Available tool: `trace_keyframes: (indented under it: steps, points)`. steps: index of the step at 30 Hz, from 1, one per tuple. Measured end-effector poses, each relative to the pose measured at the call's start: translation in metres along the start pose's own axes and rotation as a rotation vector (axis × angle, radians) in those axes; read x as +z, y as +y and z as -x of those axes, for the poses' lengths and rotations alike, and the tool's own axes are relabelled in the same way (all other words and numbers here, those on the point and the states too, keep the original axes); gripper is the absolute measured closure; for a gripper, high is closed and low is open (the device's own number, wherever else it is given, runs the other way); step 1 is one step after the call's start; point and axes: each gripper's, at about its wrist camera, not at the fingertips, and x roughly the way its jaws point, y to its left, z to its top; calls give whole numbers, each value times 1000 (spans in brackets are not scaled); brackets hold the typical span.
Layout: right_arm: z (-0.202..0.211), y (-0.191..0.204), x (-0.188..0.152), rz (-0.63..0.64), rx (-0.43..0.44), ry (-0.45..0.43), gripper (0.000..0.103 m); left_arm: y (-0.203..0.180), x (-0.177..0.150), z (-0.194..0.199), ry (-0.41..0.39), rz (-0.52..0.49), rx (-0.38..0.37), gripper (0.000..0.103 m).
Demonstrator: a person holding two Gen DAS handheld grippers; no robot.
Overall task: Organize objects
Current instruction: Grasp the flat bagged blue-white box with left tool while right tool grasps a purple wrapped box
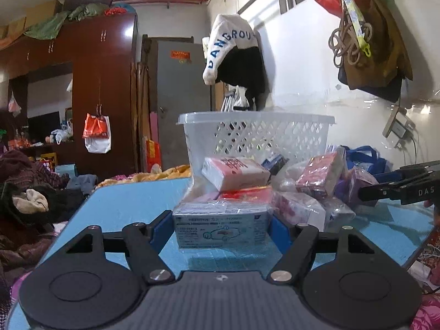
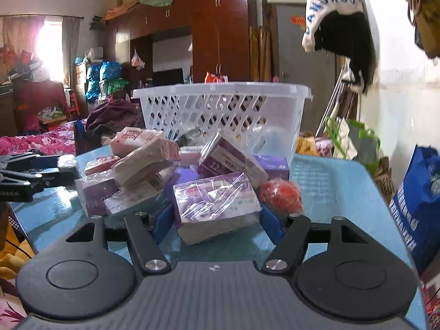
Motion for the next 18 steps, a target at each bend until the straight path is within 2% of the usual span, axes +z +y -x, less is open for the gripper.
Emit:
trace_keyframes:
  steps: [11, 13, 18]
  points:
    - [11, 0, -4, -11, -32, -126, 33, -4, 5, 8, -31, -15, -14, 27]
    - [12, 1, -3, 0, -58, -139, 33, -4, 6, 9, -34, -13, -9, 27]
    - [16, 3, 2, 11, -59, -154, 33, -2, 6, 9, -42, -2, -9, 27]
